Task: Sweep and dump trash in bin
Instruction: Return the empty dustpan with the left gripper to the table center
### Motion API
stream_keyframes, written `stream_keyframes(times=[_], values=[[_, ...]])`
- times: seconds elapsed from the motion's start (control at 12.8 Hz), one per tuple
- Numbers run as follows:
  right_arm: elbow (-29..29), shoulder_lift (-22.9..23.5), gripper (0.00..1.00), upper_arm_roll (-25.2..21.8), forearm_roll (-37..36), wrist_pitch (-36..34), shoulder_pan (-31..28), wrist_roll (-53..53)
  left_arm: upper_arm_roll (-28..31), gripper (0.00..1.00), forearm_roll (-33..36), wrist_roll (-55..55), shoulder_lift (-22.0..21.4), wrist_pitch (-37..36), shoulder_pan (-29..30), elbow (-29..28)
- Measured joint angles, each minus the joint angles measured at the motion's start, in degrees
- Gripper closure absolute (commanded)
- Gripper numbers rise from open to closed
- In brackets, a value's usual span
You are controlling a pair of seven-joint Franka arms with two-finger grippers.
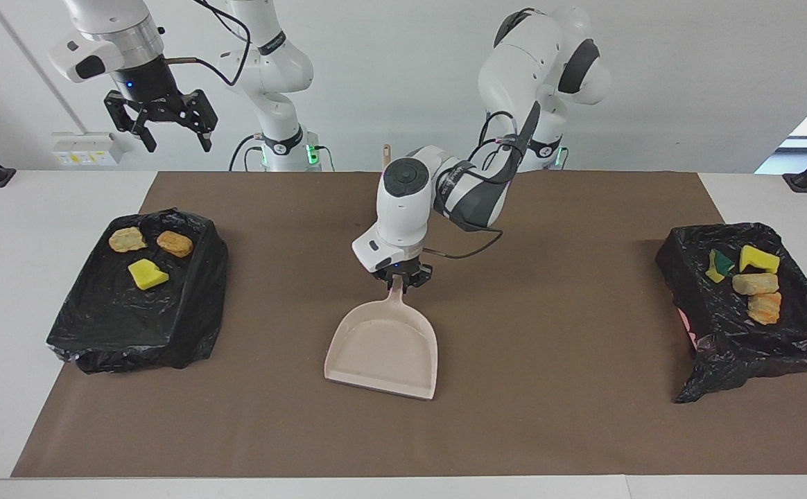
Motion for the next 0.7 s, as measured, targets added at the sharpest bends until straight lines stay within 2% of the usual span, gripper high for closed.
stream_keyframes(times=[0.08,0.16,0.39,0.7], values=[[-0.06,0.0,0.0,0.0,0.0,0.0,0.0,0.0,0.11,0.59,0.0,-0.55,0.0,0.0,0.07,-0.06],[-0.08,0.0,0.0,0.0,0.0,0.0,0.0,0.0,0.22,0.36,-0.01,-2.25,0.01,0.08,0.1,-0.2],[-0.13,0.0,0.0,-0.04,0.0,0.0,-0.01,0.0,0.41,0.0,-0.01,-7.91,0.01,1.63,0.15,-1.2],[-0.2,0.0,0.0,-0.01,-0.36,0.07,0.09,0.0,1.25,0.0,0.03,-8.7,-0.72,1.84,1.26,-1.39]])
